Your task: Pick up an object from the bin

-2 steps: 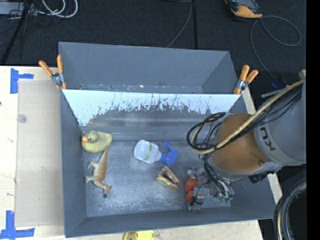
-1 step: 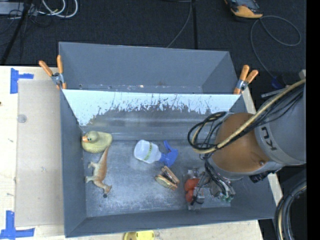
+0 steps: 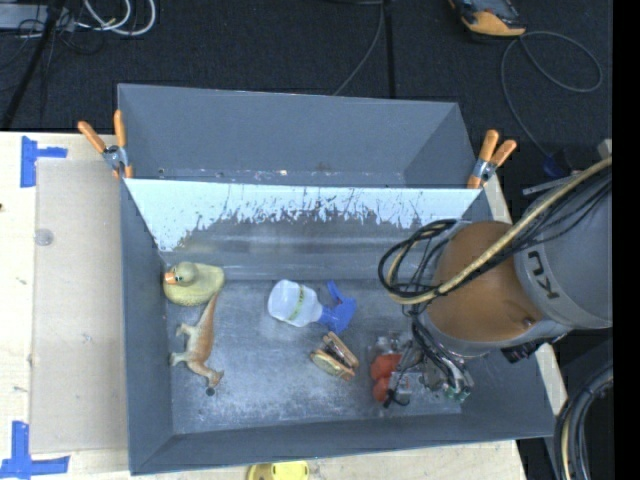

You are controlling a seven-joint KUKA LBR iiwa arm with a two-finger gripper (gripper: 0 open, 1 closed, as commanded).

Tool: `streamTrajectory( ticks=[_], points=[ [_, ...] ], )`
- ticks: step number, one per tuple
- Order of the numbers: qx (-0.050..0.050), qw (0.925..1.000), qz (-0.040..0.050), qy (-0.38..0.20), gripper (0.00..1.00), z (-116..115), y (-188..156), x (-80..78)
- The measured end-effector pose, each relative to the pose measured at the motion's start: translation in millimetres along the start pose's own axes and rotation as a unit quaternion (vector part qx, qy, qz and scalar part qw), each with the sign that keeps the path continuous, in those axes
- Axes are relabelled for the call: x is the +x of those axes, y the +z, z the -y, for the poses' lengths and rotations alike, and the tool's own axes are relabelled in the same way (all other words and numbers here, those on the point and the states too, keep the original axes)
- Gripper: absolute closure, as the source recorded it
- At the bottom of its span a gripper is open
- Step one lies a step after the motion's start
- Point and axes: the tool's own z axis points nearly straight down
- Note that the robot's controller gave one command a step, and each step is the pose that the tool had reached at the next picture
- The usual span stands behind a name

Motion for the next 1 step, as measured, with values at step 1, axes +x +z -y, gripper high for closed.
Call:
streamTrajectory(
  ticks=[1],
  points=[
    [0.0, 1.0, -0.0009, 0.0, 1.0, 0.1, -10.9, 0.4]
  ],
)
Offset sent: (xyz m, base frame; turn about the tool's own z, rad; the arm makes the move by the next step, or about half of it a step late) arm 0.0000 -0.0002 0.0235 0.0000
